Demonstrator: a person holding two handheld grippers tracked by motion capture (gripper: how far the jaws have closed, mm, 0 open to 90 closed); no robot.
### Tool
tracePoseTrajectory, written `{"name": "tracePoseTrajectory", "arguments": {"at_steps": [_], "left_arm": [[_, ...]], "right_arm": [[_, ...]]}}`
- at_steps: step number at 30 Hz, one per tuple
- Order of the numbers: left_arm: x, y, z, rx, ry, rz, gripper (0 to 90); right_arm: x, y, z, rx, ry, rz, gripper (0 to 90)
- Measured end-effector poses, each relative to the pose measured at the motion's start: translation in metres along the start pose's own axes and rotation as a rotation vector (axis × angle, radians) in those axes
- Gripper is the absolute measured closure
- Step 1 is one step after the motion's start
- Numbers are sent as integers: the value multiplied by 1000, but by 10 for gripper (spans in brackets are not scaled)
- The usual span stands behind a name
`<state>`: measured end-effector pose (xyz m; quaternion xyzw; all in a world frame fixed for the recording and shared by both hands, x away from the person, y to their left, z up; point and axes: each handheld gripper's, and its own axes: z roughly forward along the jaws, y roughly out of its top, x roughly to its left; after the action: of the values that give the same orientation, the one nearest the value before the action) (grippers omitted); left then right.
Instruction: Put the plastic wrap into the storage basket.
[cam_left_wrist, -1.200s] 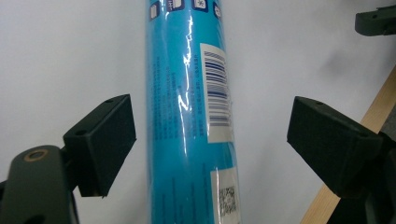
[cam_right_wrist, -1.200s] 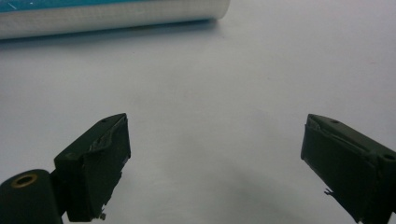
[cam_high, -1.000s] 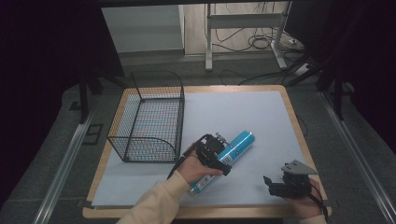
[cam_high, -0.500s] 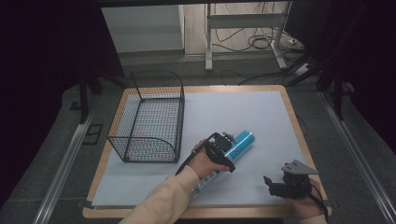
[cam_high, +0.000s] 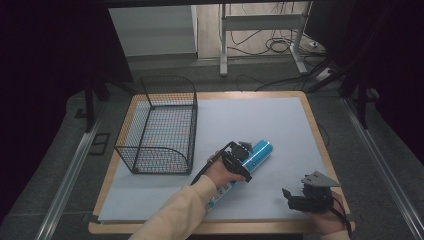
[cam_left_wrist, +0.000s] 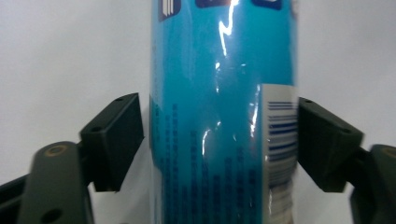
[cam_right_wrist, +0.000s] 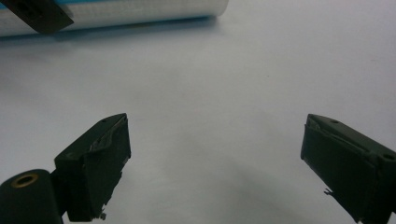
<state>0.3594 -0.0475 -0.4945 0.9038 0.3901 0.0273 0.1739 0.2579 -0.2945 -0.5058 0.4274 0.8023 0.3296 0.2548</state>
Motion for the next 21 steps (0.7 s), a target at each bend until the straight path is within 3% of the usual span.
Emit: {"name": "tracePoseTrajectory", "arguments": {"at_steps": [4, 12, 18, 21], "left_arm": [[-1, 2, 2, 25, -16, 8, 308], [-1, 8, 1, 80, -13, 19, 313], [3, 11, 0, 108, -39, 13, 314], [3, 12, -3, 115, -20, 42, 314]], "right_arm": [[-1, 0, 0, 5, -2, 2, 89], [-4, 0, -1, 5, -10, 17, 91], [-5, 1, -1, 2, -11, 19, 91], [-5, 1, -2, -4, -15, 21, 91]]}}
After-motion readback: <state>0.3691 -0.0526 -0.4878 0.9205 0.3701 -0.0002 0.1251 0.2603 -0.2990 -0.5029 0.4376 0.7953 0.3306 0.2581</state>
